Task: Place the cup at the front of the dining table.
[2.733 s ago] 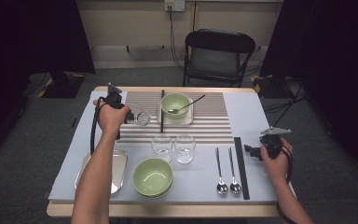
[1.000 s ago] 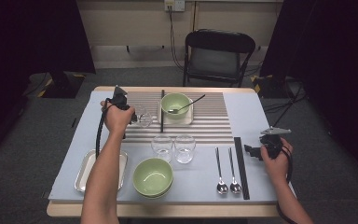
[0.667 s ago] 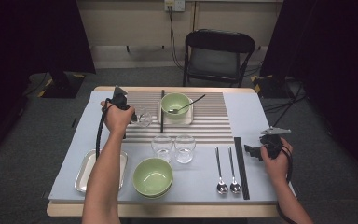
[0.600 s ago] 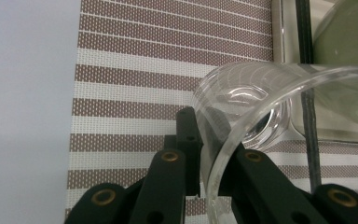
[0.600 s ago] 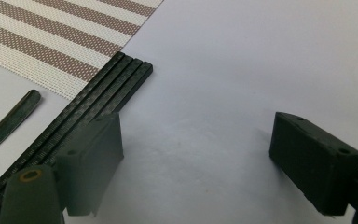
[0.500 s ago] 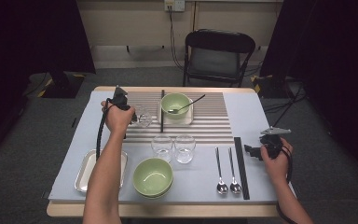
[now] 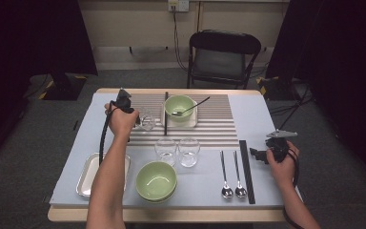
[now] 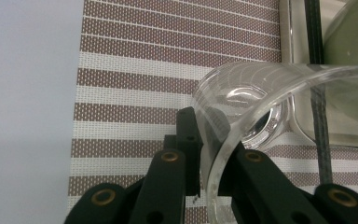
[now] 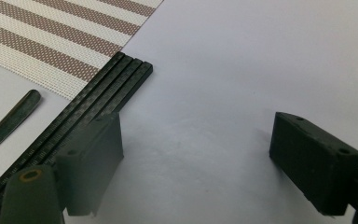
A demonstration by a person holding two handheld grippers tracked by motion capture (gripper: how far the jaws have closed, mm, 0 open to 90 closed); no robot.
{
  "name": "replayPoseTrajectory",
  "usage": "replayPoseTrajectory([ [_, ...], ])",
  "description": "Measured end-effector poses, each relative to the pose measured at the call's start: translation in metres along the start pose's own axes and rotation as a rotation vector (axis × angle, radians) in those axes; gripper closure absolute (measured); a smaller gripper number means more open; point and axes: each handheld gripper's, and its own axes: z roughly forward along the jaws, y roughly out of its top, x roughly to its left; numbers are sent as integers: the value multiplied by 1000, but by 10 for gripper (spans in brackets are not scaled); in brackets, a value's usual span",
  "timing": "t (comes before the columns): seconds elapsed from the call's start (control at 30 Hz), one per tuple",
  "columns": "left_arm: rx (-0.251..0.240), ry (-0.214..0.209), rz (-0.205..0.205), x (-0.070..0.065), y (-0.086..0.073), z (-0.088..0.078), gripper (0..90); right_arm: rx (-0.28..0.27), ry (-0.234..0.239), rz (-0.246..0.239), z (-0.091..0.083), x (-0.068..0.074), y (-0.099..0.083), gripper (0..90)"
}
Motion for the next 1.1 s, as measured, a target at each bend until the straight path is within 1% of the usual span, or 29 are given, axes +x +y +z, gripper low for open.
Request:
replayPoseTrajectory([
  [0.07, -10, -2, -5, 0, 0, 1, 856, 0, 0, 0, 0, 0, 0, 162],
  [0.1, -9, -7, -3, 1, 0, 1, 856, 0, 0, 0, 0, 0, 0, 162],
  [0.13, -8, -10, -12, 2, 0, 1, 856, 0, 0, 0, 0, 0, 0, 162],
  [0.2, -14, -14, -18, 3, -1, 2, 856, 0, 0, 0, 0, 0, 0, 162],
  [0.27, -11, -13, -16, 4, -1, 1, 856, 0, 0, 0, 0, 0, 0, 162],
  [0.3, -19, -14, -27, 3, -1, 2, 857, 0, 0, 0, 0, 0, 0, 162],
  [0.67, -27, -16, -32, 4, -3, 1, 855, 0, -1, 0, 0, 0, 0, 162],
  [0.73, -29, -13, -25, 4, -3, 1, 854, 0, -1, 0, 0, 0, 0, 162],
  [0.77, -32, -17, -18, 3, -3, 1, 852, 0, -1, 0, 0, 0, 0, 162],
  [0.8, -44, -17, -21, 3, -3, 1, 850, 0, -1, 0, 0, 0, 0, 162],
  [0.83, -41, -18, -15, 3, -3, 1, 848, 0, -1, 0, 0, 0, 0, 162],
  [0.97, -45, -22, -21, 3, -3, 0, 846, 0, -1, -1, 0, 0, 0, 162],
  [1.1, -73, -35, -33, 4, -2, -2, 830, 0, -1, 0, 0, 0, 0, 162],
])
